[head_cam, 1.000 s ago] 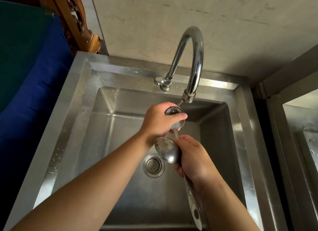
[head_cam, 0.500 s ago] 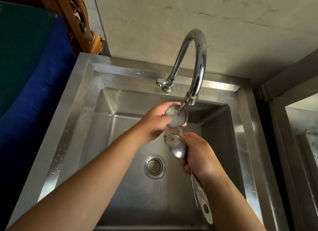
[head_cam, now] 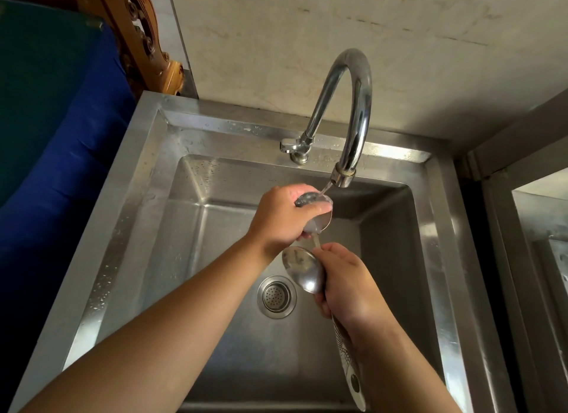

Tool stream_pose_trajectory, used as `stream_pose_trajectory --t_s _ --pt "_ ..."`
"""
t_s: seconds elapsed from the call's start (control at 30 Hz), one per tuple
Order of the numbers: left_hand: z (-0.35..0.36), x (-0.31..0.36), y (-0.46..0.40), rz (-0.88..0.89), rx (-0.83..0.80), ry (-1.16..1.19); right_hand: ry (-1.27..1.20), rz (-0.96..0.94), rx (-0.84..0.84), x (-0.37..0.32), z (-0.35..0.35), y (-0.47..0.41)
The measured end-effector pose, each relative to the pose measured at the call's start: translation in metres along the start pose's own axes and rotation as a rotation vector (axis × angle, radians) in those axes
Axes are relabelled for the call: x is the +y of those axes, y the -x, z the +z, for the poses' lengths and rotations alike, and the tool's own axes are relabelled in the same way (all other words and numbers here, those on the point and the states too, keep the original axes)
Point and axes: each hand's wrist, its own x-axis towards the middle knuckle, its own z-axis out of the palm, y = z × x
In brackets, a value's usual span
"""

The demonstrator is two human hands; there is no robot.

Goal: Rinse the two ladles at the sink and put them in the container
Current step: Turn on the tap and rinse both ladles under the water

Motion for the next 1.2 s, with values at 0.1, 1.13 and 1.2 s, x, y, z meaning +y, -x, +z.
stream_pose_trajectory --t_s 0.1,1.13,1.2 --pt "-0.001 0.003 -0.003 0.095 0.039 -0.145 -0.026 -0.002 0.0 -0.001 -0.002 -0.002" --pt "-0.012 0.017 0.001 -0.009 -0.152 -0.118 0.053 -0.115 0.069 0.012 -0.005 -0.004" --pt "-0.016 0.021 0.0 0.016 -0.208 -0.169 0.081 -0.12 0.078 0.014 -0.003 -0.004"
